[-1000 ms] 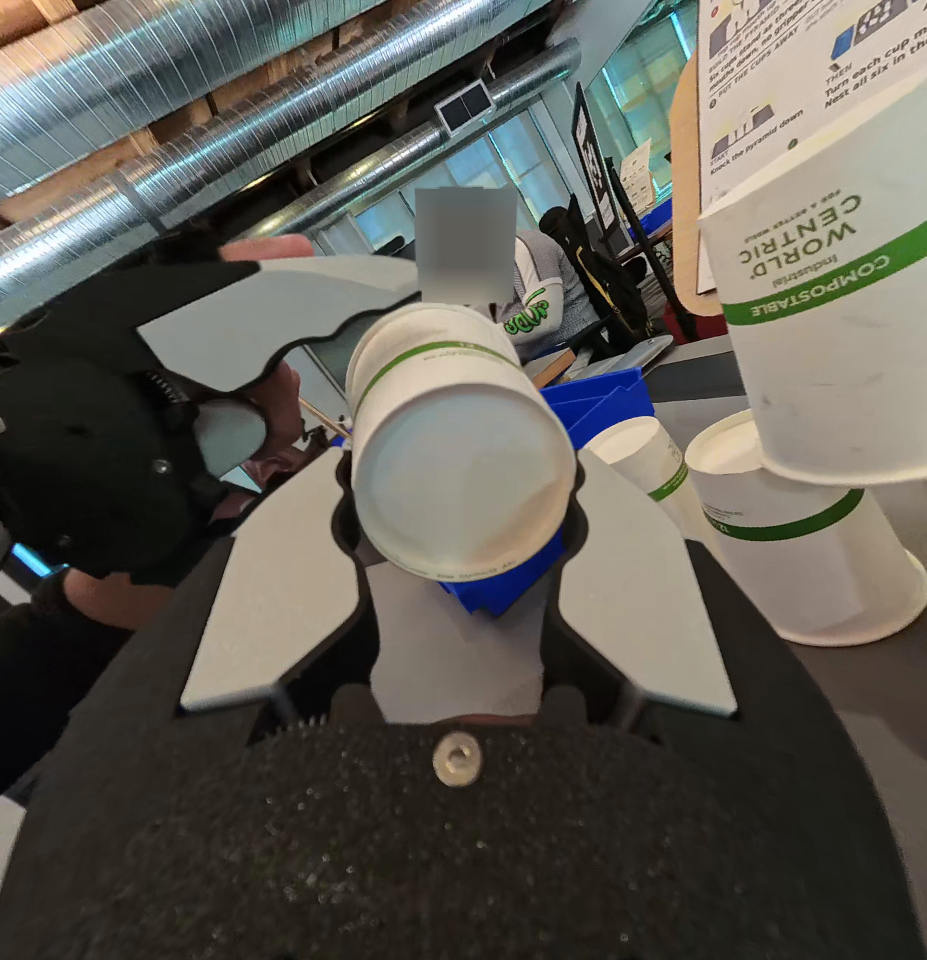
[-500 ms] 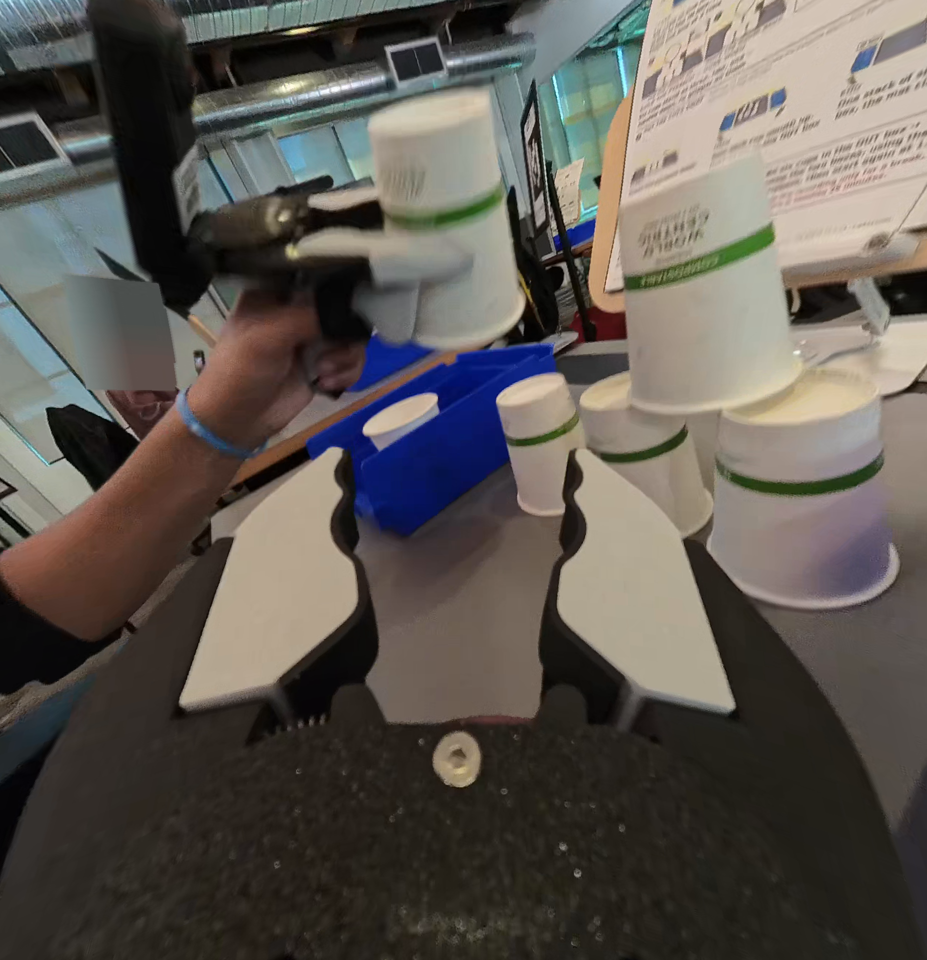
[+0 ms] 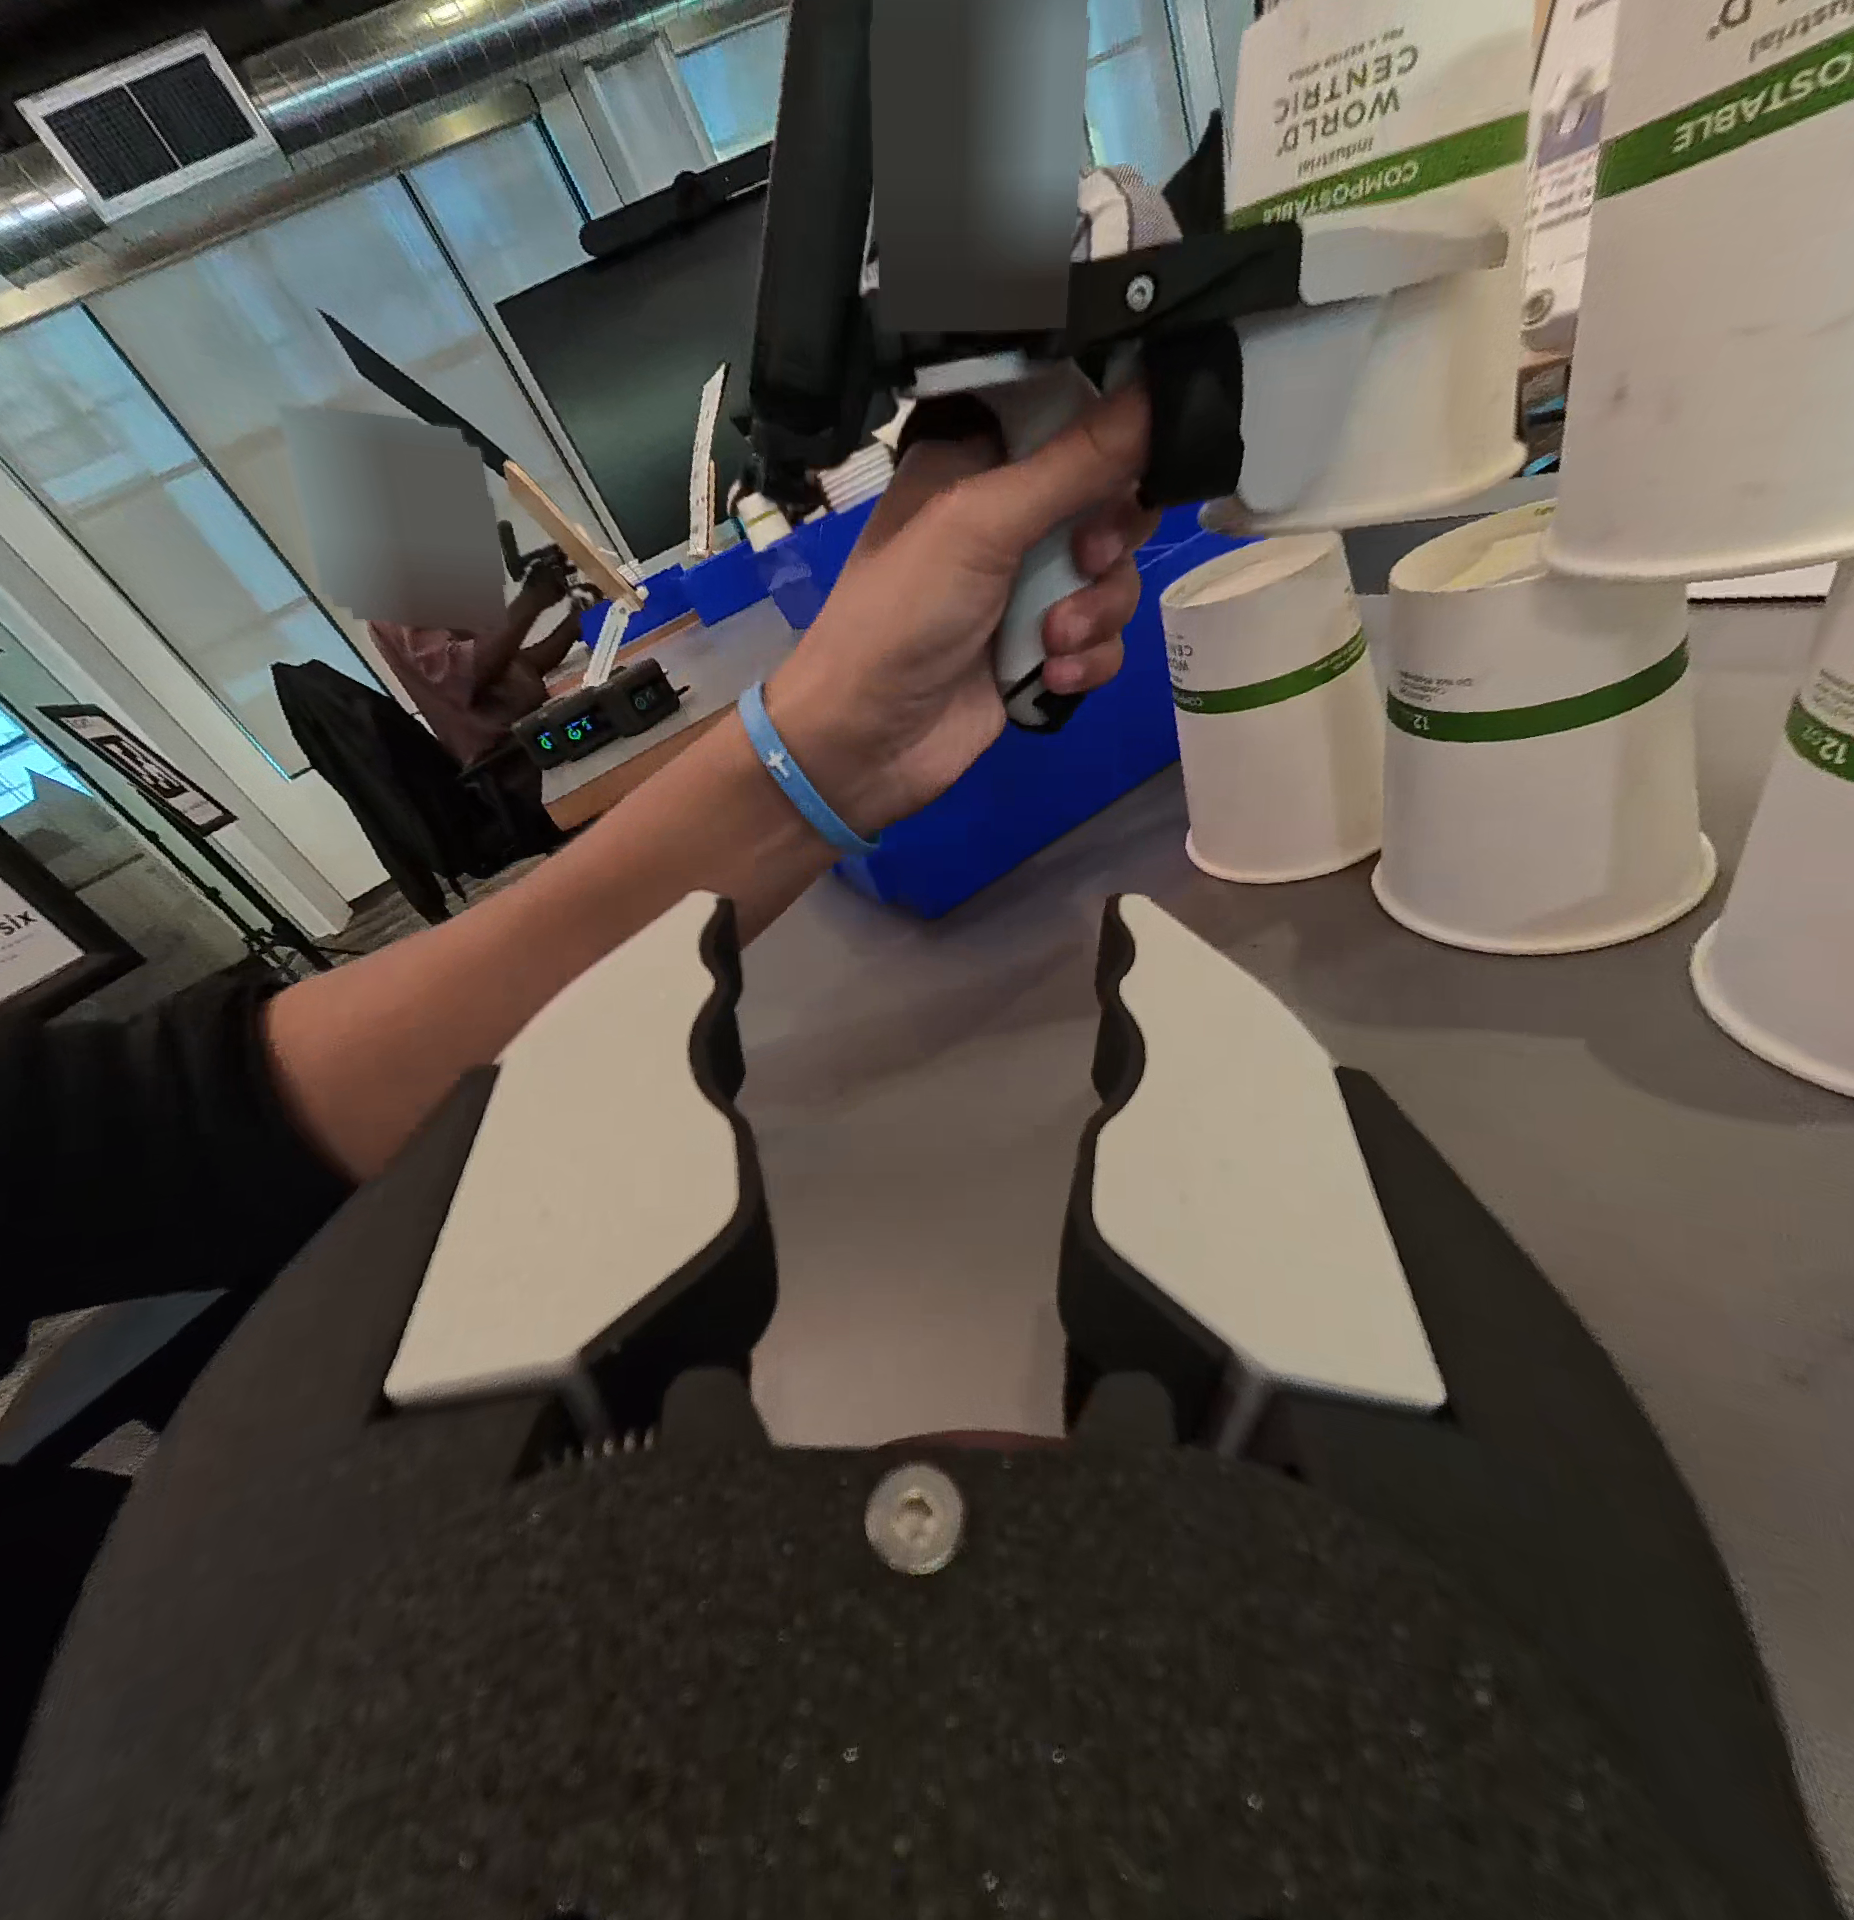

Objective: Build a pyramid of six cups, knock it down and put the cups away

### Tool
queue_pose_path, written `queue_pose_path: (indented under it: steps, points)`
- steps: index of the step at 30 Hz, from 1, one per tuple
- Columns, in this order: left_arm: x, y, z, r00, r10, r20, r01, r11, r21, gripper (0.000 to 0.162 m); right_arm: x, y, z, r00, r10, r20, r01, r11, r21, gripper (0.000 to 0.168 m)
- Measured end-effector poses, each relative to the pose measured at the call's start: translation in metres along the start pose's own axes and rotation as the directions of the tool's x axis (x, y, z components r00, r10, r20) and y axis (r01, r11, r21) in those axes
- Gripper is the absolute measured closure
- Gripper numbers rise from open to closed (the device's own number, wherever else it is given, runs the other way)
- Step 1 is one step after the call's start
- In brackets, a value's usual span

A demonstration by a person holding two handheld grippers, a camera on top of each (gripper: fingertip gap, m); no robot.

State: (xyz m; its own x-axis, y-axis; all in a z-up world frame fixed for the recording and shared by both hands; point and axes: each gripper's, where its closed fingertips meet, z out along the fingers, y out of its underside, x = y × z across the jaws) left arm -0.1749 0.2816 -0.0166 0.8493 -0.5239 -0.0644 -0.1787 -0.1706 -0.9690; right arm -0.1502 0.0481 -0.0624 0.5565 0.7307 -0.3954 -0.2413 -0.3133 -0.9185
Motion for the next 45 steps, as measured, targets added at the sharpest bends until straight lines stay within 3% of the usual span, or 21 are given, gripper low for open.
queue_pose_path:
  steps: [13, 16, 21, 24, 26, 30, 33, 36, 40, 42, 44, 45]
  points:
    - [0.003, 0.018, 0.003, 0.996, -0.034, -0.083, 0.033, 0.999, -0.008, 0.079, -0.006, 0.004, 0.003, 0.998, 0.044, 0.047, -0.043, 0.999, -0.022, 0.103]
    - [0.006, 0.015, -0.003, 0.994, -0.027, -0.104, 0.026, 1.0, -0.012, 0.068, -0.007, 0.007, 0.004, 0.996, 0.062, 0.059, -0.06, 0.997, -0.039, 0.102]
    - [-0.001, -0.024, -0.056, 0.978, -0.018, -0.209, 0.023, 1.0, 0.018, 0.067, -0.01, 0.008, 0.003, 0.995, 0.068, 0.076, -0.065, 0.997, -0.048, 0.102]
    - [-0.004, -0.019, -0.104, 0.914, 0.089, -0.395, -0.133, 0.987, -0.087, 0.078, -0.01, 0.008, 0.003, 0.996, 0.051, 0.075, -0.047, 0.997, -0.054, 0.102]
    - [-0.021, 0.001, -0.134, 0.856, 0.225, -0.465, -0.334, 0.928, -0.165, 0.082, -0.01, 0.008, 0.003, 0.996, 0.041, 0.076, -0.037, 0.998, -0.059, 0.102]
    - [-0.07, 0.055, -0.173, 0.679, 0.484, -0.552, -0.694, 0.67, -0.266, 0.1, -0.009, 0.012, 0.005, 0.996, 0.034, 0.079, -0.027, 0.996, -0.086, 0.102]
    - [-0.097, 0.094, -0.177, 0.608, 0.51, -0.608, -0.786, 0.494, -0.371, 0.1, -0.006, 0.016, 0.007, 0.996, 0.043, 0.079, -0.035, 0.994, -0.101, 0.103]
    - [-0.105, 0.125, -0.173, 0.564, 0.472, -0.677, -0.823, 0.383, -0.419, 0.1, -0.003, 0.017, 0.007, 0.996, 0.058, 0.075, -0.05, 0.993, -0.103, 0.103]
    - [-0.114, 0.143, -0.155, 0.569, 0.454, -0.686, -0.822, 0.337, -0.459, 0.105, 0.001, 0.019, 0.006, 0.995, 0.078, 0.066, -0.071, 0.992, -0.105, 0.104]
    - [-0.114, 0.145, -0.149, 0.588, 0.425, -0.688, -0.807, 0.363, -0.465, 0.124, 0.002, 0.018, 0.005, 0.994, 0.087, 0.062, -0.08, 0.992, -0.101, 0.104]
    - [-0.113, 0.145, -0.149, 0.603, 0.391, -0.696, -0.793, 0.391, -0.468, 0.155, 0.002, 0.018, 0.005, 0.994, 0.095, 0.062, -0.089, 0.991, -0.098, 0.104]
    - [-0.114, 0.142, -0.149, 0.615, 0.384, -0.689, -0.782, 0.411, -0.469, 0.157, 0.003, 0.018, 0.005, 0.993, 0.1, 0.062, -0.093, 0.991, -0.098, 0.104]
